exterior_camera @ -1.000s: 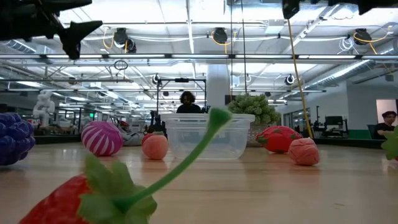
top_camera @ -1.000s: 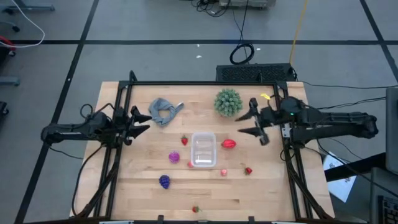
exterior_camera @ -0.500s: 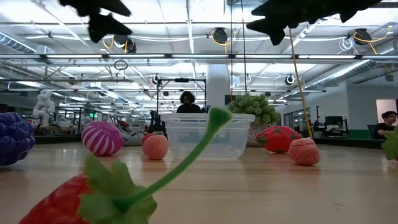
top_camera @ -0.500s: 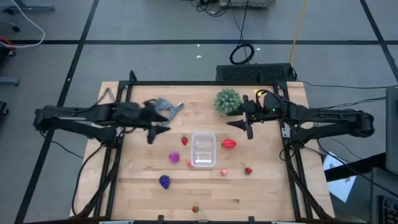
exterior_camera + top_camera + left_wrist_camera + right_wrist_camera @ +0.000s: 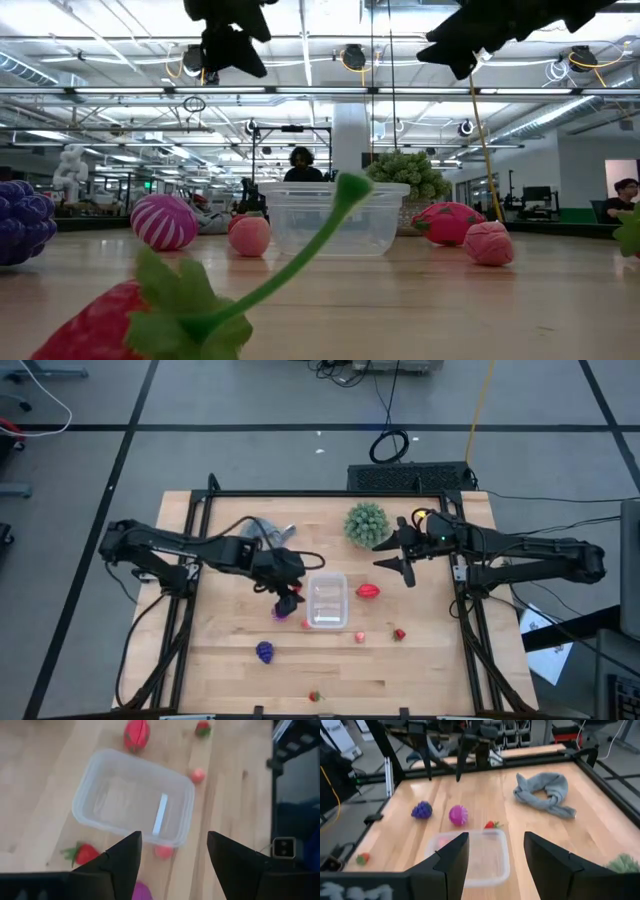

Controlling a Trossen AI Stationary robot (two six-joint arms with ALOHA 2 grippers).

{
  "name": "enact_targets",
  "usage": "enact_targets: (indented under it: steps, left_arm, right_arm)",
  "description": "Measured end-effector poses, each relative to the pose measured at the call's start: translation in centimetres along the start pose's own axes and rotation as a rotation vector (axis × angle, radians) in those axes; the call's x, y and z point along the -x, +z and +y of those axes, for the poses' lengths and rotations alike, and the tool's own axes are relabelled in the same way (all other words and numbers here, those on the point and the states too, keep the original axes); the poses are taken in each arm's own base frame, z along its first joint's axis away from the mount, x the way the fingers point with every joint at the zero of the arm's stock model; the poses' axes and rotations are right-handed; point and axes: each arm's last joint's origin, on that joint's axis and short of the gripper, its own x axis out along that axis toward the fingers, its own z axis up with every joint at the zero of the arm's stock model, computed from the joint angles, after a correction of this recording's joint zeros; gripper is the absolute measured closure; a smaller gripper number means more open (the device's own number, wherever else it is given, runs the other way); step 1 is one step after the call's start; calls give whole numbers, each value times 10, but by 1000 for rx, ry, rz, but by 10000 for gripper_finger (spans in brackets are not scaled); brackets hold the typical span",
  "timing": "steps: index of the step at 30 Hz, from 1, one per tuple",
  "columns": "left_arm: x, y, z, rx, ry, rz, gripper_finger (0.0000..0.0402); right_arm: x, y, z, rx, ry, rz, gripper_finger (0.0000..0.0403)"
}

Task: Pick and placing Produce into tupperware
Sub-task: Put the onion into the transparent bin

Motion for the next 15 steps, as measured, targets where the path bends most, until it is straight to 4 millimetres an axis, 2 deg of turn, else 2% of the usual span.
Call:
enact_targets:
  steps: [5, 10, 15]
  left_arm:
    - [-1, -4, -6, 35, 51, 16, 169]
    - [0, -19, -10, 22, 90, 127, 169]
    - [8, -37, -1, 114, 306, 243, 169]
  right_arm:
    - [4, -4, 1, -25, -2, 45, 220]
    - [6, -6, 1, -31, -4, 61, 220]
    - [6, -5, 1, 9, -2, 46, 220]
